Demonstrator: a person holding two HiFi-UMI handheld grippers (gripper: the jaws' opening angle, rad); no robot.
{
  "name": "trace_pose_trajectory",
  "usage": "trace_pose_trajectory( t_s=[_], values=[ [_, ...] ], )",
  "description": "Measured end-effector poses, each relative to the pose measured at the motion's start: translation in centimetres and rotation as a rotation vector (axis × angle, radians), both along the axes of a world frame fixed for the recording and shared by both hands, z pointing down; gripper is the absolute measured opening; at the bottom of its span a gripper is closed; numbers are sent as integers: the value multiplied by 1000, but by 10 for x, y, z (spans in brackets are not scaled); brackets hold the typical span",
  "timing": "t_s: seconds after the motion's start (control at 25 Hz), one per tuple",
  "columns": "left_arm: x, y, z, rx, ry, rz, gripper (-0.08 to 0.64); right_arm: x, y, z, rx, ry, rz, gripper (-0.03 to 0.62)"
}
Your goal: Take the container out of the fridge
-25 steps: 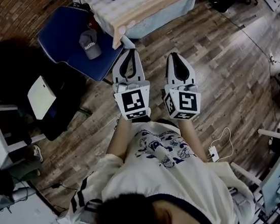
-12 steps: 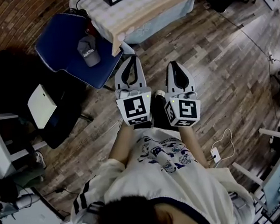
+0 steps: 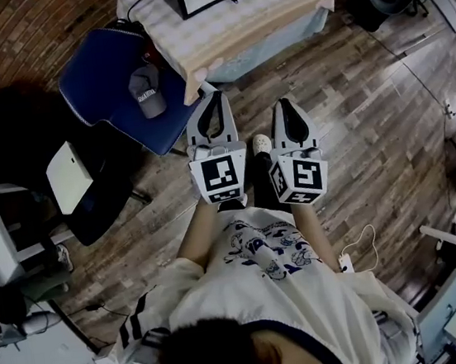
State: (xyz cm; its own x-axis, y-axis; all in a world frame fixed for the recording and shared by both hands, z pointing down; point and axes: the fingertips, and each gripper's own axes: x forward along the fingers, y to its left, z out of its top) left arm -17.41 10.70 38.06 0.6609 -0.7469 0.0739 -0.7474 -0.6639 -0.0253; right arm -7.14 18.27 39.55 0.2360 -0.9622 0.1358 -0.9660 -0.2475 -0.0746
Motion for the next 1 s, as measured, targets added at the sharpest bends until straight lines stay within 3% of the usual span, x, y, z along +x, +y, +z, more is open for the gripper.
trace_pose_trajectory(
  t_s=[1.0],
  values=[
    [157,-181,-17,-9,8,-231,20,180,-209,-15,-8,-23,-216,43]
  ],
)
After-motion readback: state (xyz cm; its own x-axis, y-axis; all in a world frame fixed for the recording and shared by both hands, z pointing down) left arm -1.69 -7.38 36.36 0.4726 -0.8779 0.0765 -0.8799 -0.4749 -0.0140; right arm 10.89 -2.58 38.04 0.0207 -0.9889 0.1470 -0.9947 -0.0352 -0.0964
